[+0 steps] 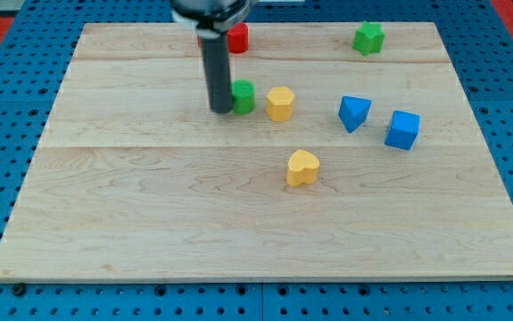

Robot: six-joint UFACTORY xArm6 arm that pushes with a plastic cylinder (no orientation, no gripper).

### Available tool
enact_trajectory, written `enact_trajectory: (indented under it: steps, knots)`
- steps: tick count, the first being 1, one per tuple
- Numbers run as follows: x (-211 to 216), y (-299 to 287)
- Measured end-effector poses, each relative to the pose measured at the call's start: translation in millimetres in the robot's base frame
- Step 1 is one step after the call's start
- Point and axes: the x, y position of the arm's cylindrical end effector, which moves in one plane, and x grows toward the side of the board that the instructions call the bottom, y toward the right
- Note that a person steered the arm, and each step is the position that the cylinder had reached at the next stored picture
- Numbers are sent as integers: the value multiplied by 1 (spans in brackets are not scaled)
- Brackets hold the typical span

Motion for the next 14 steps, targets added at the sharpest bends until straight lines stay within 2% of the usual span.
enact_trajectory:
  steps: [1, 2, 3, 4, 5, 6, 7, 8, 9, 13, 14]
  knots:
    - [-46, 40]
    - [-47, 65]
    - [-19, 61]
    - [-32, 92]
    - [-69, 126]
    - [-76, 144]
    - [-76, 139]
    - [-102, 134]
    - [-97, 157]
    - [-103, 140]
    - [-76, 140]
